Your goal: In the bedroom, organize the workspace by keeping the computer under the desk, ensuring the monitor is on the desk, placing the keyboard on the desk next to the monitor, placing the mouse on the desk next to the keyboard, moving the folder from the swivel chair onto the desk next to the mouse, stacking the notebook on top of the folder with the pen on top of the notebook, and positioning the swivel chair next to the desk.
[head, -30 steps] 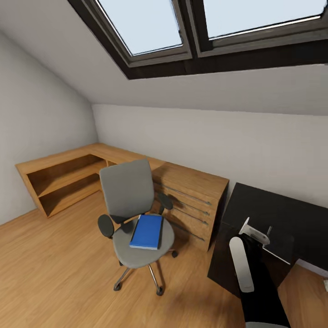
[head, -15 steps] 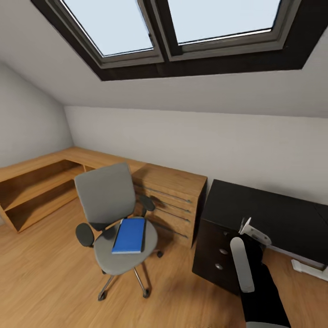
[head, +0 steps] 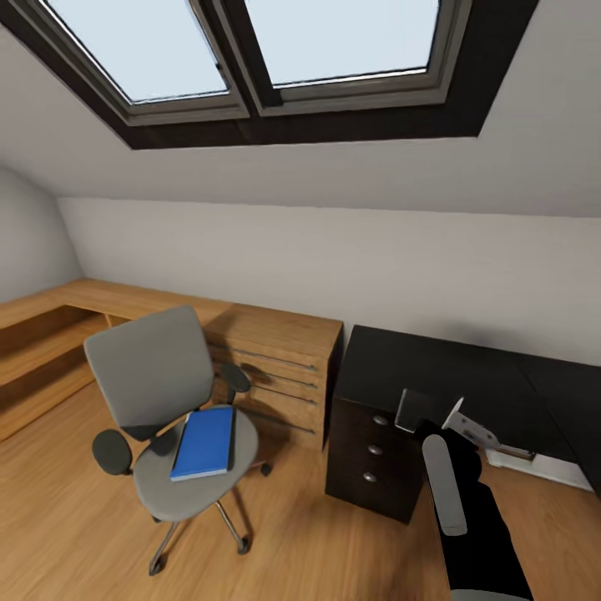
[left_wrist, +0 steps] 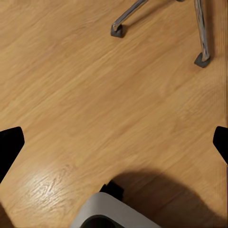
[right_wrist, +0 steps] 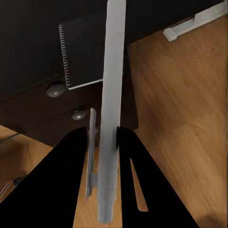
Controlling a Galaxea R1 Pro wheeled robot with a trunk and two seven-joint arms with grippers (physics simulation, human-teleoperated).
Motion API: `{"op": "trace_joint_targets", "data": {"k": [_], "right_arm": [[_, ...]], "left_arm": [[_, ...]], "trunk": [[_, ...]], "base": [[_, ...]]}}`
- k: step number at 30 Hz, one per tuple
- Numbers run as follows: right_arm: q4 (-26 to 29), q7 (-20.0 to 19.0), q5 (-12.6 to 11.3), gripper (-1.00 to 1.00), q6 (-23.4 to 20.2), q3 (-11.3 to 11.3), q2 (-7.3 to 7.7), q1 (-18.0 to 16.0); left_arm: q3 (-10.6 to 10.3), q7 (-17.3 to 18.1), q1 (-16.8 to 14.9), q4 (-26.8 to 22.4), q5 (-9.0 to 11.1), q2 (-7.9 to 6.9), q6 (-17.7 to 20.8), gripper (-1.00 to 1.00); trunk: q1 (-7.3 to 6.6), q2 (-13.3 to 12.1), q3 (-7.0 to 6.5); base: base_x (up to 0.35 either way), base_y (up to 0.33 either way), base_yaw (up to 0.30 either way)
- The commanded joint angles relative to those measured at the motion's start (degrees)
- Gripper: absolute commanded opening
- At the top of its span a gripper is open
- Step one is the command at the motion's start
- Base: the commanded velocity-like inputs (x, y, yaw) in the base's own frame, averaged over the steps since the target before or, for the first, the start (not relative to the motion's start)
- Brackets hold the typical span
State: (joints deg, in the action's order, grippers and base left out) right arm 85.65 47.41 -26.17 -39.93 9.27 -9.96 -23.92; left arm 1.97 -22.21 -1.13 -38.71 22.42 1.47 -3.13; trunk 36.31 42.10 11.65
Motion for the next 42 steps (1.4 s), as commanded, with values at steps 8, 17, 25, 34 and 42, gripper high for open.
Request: {"op": "trace_joint_targets", "data": {"k": [8,17,25,34,42], "right_arm": [[0.04,0.35,-0.46,-1.00,0.00,0.05,-0.03,-0.07],[0.04,0.32,-0.46,-1.00,0.02,0.05,-0.03,-0.07],[0.04,0.32,-0.46,-1.00,0.02,0.05,-0.03,-0.07],[-0.05,0.32,-0.46,-1.00,0.03,0.05,-0.03,-0.07],[-0.05,0.32,-0.46,-1.00,0.05,-0.03,-0.03,-0.07]], "left_arm": [[0.05,-0.03,-0.01,-0.02,0.61,0.03,-0.30,1.00],[0.02,-0.03,-0.01,-0.02,0.61,0.03,-0.30,1.00],[-0.04,-0.03,-0.01,0.03,0.61,0.03,-0.30,1.00],[-0.04,-0.03,-0.01,0.04,0.61,0.03,-0.30,1.00],[-0.04,-0.03,-0.01,0.03,0.61,0.03,-0.30,1.00]], "trunk": [[0.01,0.07,0.09],[0.01,0.07,0.09],[0.01,0.07,0.09],[0.01,0.07,0.09],[0.01,0.07,0.09]], "base": [[0.000,0.000,-0.292],[0.000,0.000,-0.292],[0.000,0.000,-0.292],[0.000,0.000,-0.292],[0.000,0.000,-0.292]]}}
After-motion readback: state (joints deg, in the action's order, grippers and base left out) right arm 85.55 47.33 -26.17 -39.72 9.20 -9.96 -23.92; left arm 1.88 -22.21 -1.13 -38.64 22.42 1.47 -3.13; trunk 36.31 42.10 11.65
